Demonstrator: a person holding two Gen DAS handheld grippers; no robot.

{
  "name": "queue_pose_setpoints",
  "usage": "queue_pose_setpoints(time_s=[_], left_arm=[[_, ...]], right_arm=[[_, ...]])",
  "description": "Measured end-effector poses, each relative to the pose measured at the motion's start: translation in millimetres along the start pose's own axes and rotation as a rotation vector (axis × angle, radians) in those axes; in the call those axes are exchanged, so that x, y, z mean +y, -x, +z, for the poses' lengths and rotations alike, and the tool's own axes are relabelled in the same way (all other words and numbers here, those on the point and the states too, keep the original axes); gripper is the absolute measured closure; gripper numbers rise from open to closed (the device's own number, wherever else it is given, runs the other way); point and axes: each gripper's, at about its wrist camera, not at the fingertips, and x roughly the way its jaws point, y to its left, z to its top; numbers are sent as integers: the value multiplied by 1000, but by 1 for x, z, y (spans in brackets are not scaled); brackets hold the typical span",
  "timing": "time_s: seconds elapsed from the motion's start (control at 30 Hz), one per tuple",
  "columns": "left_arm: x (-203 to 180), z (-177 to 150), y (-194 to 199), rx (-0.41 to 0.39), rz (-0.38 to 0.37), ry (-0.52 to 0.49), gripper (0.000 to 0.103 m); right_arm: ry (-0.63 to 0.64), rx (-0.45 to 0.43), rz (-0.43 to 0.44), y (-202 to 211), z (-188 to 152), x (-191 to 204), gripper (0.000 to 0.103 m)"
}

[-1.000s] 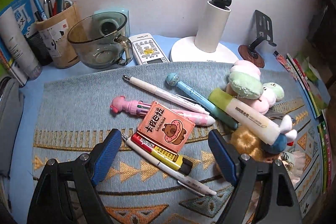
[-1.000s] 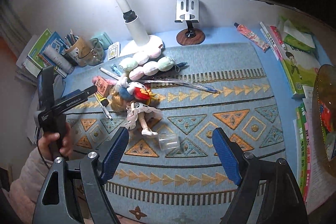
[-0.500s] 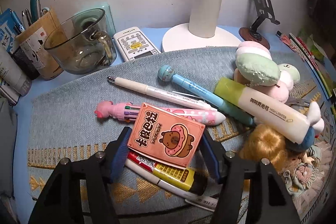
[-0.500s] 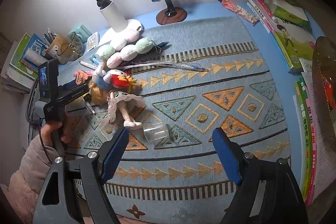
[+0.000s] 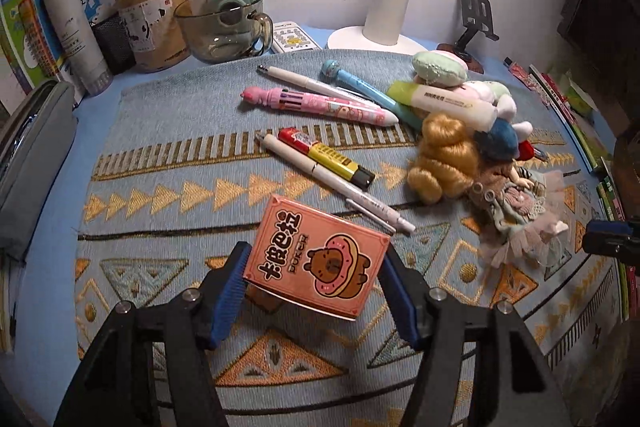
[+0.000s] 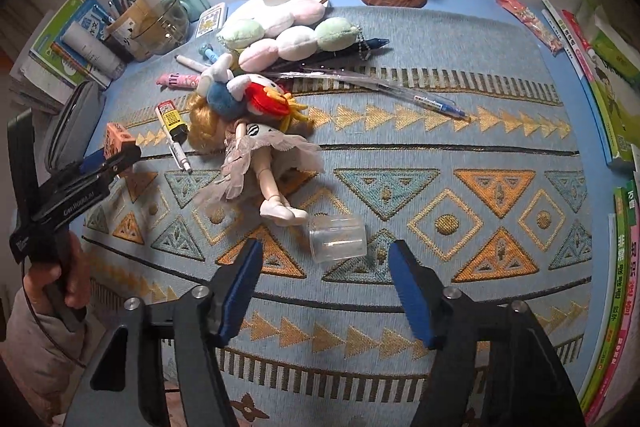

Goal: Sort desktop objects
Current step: 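Grasp the pink capybara card box with the left tool while the right tool grasps the white-yellow highlighter, then carry card box and highlighter to the glass bowl and open both tools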

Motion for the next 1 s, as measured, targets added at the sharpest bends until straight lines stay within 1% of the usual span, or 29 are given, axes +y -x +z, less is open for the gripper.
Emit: queue_pose_setpoints(time_s=[0.03, 0.13, 0.23, 0.33, 0.43, 0.47, 0.53, 0.57, 0.63, 0.7, 0.77, 0.83, 0.9, 1.0], left_arm=[[0, -5, 0, 9, -11, 11, 43], [3, -11, 5, 17, -46, 43, 43], [5, -13, 15, -2, -50, 43, 43], [8, -15, 23, -16, -50, 47, 43], [16, -19, 26, -17, -49, 65, 43], [18, -20, 26, -13, -49, 74, 43], [23, -24, 26, -9, -46, 90, 43], [25, -26, 27, -8, -42, 95, 43], [30, -29, 28, -6, -37, 106, 43], [33, -31, 27, -1, -35, 120, 43], [36, -32, 25, 6, -39, 133, 43], [34, -33, 24, 13, -43, 138, 43], [30, -32, 25, 13, -42, 130, 43], [21, -30, 27, 10, -47, 112, 43]], right_arm=[[20, -4, 4, 0, 3, 6, 64], [123, -44, 4, 2, 19, 36, 65], [189, -88, 0, -4, 42, 60, 65], [183, -98, 11, -17, 68, 68, 65], [168, -110, 45, -25, 95, 76, 65], [168, -115, 43, -28, 103, 78, 65], [180, -125, 0, -36, 116, 87, 65], [187, -116, -16, -43, 120, 91, 65], [189, -77, -12, -57, 126, 95, 66], [184, -42, -38, -70, 126, 98, 66], [181, -59, -31, -74, 126, 98, 67], [185, -75, -17, -78, 128, 99, 78], [179, -72, 6, -84, 130, 100, 82], [188, -86, 17, -83, 127, 98, 83]])
